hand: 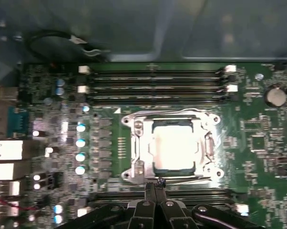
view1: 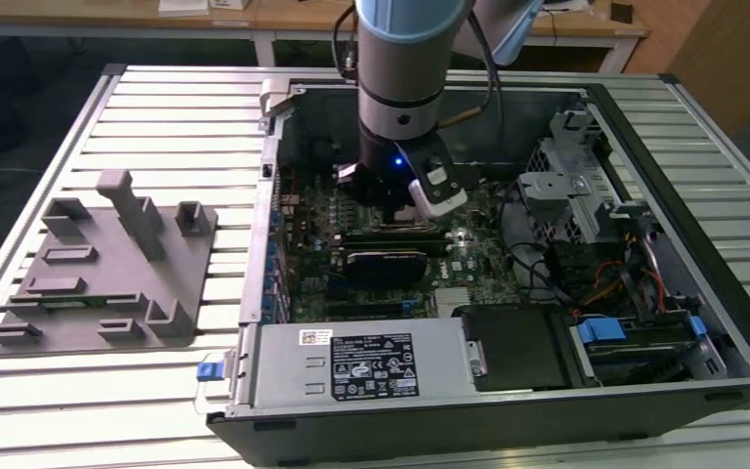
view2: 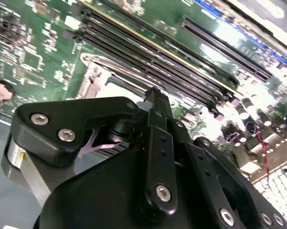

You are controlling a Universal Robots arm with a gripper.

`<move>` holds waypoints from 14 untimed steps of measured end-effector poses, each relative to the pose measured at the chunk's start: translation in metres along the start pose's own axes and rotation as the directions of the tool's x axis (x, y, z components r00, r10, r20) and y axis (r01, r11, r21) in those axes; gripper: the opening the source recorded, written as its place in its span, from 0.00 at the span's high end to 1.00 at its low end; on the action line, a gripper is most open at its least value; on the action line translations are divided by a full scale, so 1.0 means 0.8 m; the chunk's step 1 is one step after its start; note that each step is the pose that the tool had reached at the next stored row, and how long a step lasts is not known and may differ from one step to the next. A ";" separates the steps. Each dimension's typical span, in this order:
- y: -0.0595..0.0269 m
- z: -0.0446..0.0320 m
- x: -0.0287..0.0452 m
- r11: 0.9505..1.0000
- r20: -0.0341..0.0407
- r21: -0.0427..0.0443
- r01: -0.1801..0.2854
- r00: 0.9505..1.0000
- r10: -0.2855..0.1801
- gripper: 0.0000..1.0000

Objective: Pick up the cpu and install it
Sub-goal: 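Install the second cpu locking lever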

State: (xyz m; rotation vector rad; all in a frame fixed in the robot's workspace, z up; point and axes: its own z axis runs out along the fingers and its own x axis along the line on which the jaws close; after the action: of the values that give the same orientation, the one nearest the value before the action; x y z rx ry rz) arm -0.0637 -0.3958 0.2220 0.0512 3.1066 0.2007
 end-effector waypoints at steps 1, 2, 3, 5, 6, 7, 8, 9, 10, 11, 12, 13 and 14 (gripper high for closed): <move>0.000 0.0001 -0.0022 1.000 0.000 0.000 0.000 1.000 0.000 0.89; 0.001 0.0002 -0.0038 1.000 0.000 0.000 0.000 1.000 0.000 0.89; 0.002 0.0004 -0.0050 1.000 0.000 0.000 0.000 1.000 0.000 0.89; 0.005 0.0008 -0.0071 1.000 0.000 0.000 0.000 1.000 0.000 0.89; 0.007 0.0011 -0.0080 1.000 0.000 0.000 0.000 1.000 0.000 0.89; 0.009 0.0015 -0.0091 1.000 0.000 0.000 0.000 1.000 0.000 0.89; 0.011 0.0017 -0.0105 1.000 0.000 0.000 0.000 1.000 0.000 0.89; 0.013 0.0020 -0.0124 1.000 0.000 0.000 0.000 1.000 0.000 0.89; 0.014 0.0022 -0.0146 1.000 0.000 0.000 0.000 1.000 0.000 0.89; 0.015 0.0025 -0.0163 1.000 0.000 0.000 0.000 1.000 0.000 0.89; 0.017 0.0027 -0.0178 1.000 0.000 0.000 0.000 1.000 0.000 0.89; 0.027 0.0041 -0.0230 1.000 0.000 0.000 0.000 1.000 0.000 0.89; 0.029 0.0044 -0.0238 1.000 0.000 0.000 0.000 1.000 0.000 0.89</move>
State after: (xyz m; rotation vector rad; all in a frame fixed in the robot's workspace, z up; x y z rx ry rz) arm -0.0439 -0.3734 0.2220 0.0513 3.1066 0.2008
